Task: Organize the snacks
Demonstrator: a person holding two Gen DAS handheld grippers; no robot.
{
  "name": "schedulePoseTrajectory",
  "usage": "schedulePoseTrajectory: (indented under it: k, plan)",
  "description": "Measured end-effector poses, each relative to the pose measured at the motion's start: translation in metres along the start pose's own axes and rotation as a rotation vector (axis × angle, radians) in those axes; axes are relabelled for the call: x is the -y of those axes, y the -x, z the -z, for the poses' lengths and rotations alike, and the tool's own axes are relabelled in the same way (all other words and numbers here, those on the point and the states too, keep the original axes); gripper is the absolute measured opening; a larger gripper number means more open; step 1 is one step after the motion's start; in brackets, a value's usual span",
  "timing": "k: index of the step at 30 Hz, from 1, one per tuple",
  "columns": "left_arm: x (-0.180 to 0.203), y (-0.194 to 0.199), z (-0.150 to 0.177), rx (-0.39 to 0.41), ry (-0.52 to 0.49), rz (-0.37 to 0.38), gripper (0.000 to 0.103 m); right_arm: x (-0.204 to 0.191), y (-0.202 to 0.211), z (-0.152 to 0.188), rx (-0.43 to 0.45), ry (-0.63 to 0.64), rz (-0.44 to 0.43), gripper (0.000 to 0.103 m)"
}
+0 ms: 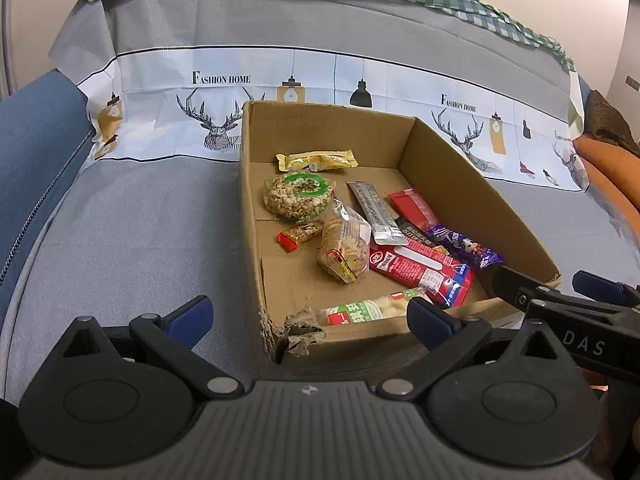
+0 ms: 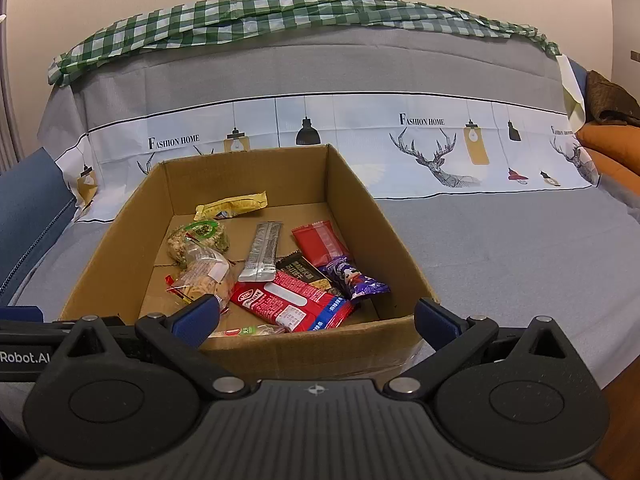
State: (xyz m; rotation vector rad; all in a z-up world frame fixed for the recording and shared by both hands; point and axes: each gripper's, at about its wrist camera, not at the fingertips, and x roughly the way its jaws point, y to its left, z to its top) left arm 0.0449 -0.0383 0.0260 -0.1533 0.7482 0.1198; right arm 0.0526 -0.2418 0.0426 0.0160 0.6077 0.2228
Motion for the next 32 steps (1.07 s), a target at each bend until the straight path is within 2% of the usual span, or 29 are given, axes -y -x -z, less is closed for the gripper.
schedulePoseTrajectory:
  k: [25, 32]
  plan:
    - [0.0029, -0.0021, -0.0005, 0.011, -0.007, 0.022, 0.103, 0.0050, 0.0050, -0.0032, 0.030, -0.026, 0.005, 0.102]
    - [0.0057, 0.0011, -0.0024, 0.037, -0.034, 0.040, 0.103, 0.0058, 0.0020, -0.0058, 0.028, -0.043, -0.006, 0.102]
